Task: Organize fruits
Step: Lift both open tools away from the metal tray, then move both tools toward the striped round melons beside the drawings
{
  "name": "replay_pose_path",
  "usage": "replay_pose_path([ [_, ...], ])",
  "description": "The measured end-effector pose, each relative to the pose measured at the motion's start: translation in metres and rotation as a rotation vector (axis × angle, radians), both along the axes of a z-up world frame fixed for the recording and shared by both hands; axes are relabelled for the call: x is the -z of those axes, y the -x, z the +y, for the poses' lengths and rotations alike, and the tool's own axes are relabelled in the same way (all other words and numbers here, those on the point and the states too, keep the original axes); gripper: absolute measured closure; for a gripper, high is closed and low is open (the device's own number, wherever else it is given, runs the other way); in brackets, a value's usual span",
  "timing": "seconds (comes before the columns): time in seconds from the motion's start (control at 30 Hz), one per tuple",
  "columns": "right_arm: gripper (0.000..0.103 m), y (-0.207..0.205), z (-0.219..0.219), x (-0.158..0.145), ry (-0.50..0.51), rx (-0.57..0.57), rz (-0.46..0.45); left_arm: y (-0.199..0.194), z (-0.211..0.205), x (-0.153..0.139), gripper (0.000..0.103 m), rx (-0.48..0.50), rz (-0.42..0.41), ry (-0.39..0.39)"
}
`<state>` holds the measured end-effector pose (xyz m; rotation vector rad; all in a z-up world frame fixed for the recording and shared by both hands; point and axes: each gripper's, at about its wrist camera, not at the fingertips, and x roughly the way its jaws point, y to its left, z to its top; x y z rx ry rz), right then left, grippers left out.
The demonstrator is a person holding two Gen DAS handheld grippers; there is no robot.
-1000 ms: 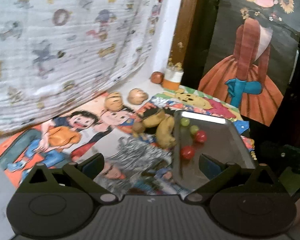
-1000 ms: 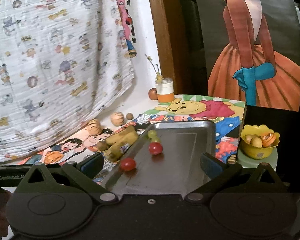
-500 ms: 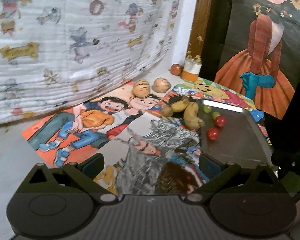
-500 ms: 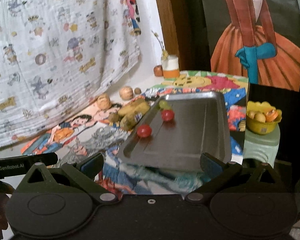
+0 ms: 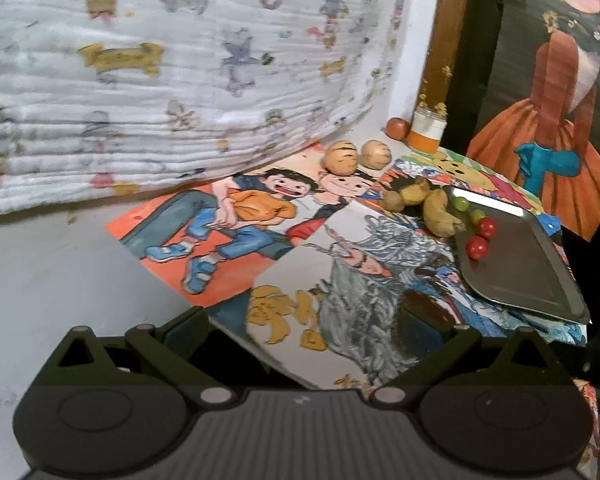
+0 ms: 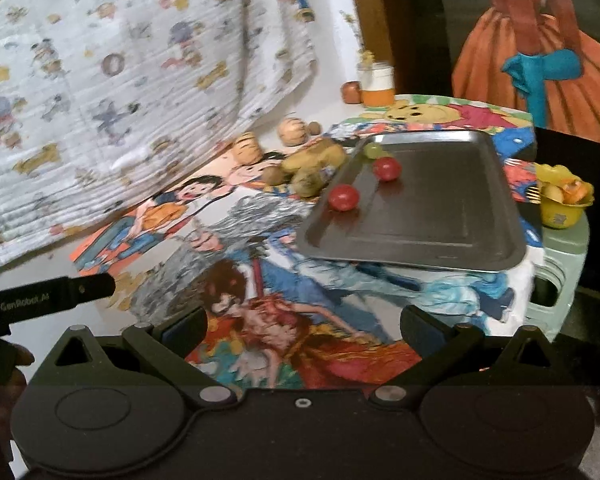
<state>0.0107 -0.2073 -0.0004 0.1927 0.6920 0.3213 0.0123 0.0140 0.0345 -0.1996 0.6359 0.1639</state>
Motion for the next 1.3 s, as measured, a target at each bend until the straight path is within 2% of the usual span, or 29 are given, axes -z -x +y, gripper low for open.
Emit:
replay_pose_path([
  [0.2,0.001,-0.011,0.027,-0.009,-0.039,-0.086,-0.02,0.018,0.016,-0.01,0.0,-0.076,-0.028,-0.021],
  [0.5,0.001,-0.044,0.08,-0.037,-0.118,-0.265,-0.086,0.056,0.056,-0.033,0.0,-0.366,-0.021,-0.08],
  [0.77,0.001,-0.054,0.105,-0.043,-0.122,-0.315,-0.112,0.075,0.09,-0.033,0.0,-0.493,-0.011,-0.085],
  [0.87,0.001,-0.058,0.106,-0.047,-0.096,-0.313,-0.134,0.073,0.096,-0.034,0.0,-0.497,-0.017,-0.083],
  [1.03,0.001,-0.067,0.101,-0.055,-0.034,-0.311,-0.194,0.056,0.097,-0.037,0.0,-0.451,-0.028,-0.084],
  [1.3,0.001,-0.081,0.072,-0.064,0.031,-0.25,-0.246,0.003,0.092,-0.035,0.0,-0.331,-0.019,-0.061],
])
